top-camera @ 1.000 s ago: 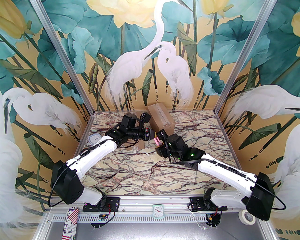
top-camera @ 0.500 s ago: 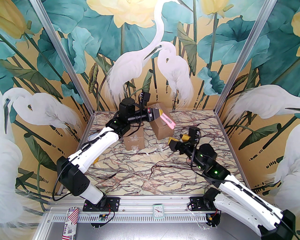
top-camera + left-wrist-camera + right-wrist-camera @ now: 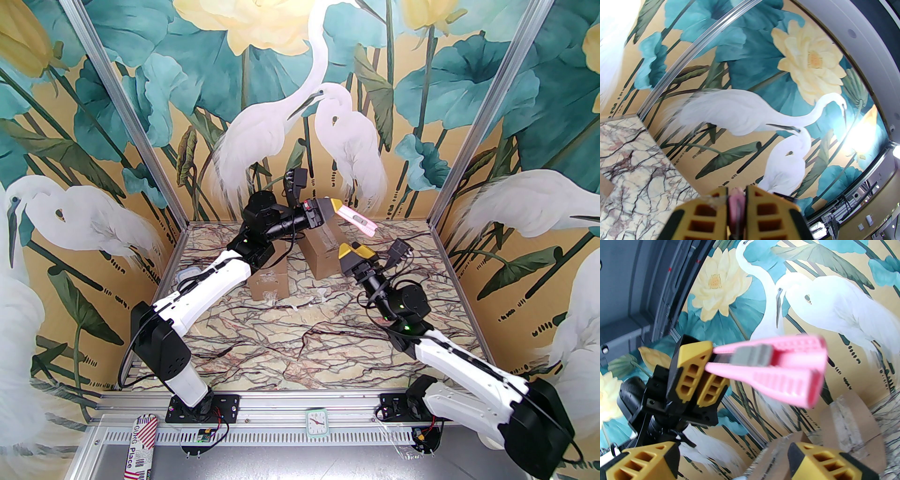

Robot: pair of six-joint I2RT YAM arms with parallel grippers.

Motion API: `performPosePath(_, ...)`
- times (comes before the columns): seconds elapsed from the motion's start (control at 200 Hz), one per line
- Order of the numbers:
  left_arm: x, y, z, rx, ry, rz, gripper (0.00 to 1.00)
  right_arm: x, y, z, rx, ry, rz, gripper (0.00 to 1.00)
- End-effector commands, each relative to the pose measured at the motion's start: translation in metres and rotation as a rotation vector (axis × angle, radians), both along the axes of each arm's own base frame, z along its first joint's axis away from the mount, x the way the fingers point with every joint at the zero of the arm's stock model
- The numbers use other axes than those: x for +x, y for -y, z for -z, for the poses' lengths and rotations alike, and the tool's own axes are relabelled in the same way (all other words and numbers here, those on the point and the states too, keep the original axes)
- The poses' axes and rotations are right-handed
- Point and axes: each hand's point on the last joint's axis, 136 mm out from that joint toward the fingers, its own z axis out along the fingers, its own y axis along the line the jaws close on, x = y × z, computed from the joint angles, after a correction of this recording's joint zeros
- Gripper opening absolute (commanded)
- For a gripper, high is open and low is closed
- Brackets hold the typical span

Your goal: Unpack the express box

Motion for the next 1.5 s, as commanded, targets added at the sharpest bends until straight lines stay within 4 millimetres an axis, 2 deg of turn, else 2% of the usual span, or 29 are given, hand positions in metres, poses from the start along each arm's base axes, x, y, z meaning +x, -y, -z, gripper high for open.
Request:
performPosePath(0.0, -0.016, -0.001, -0.029, -0.077, 0.058, 0.036, 0.04, -0.012, 0.013, -0.055, 0.188, 0.157, -0.029, 0.78)
performPosePath(0.105, -0.019, 0.000, -0.029, -0.099, 0.050, 0.056, 0.03, -0.009, 0.010, -0.067, 0.219, 0.196, -0.039, 0.75)
performPosePath(0.3, -0.030, 0.005, -0.033, -0.119, 0.069, 0.092, 0.03, 0.003, 0.016, -0.076, 0.306, 0.238, -0.029, 0.69)
performPosePath(0.4, -0.033, 0.007, -0.033, -0.131, 0.078, 0.100, 0.03, 0.007, 0.011, -0.082, 0.324, 0.250, -0.047, 0.64)
performPosePath(0.56, -0.039, 0.012, -0.030, -0.156, 0.087, 0.129, 0.03, 0.011, 0.009, -0.095, 0.352, 0.264, -0.057, 0.60)
performPosePath(0.72, -0.045, 0.018, -0.026, -0.149, 0.091, 0.152, 0.03, 0.010, 0.016, -0.105, 0.357, 0.293, -0.017, 0.56)
performPosePath(1.16, -0.061, 0.027, -0.017, -0.134, 0.123, 0.225, 0.03, 0.010, 0.027, -0.119, 0.434, 0.295, -0.016, 0.42)
performPosePath(1.495, -0.067, 0.027, -0.015, -0.104, 0.162, 0.246, 0.03, 0.017, 0.028, -0.110, 0.477, 0.246, -0.029, 0.31)
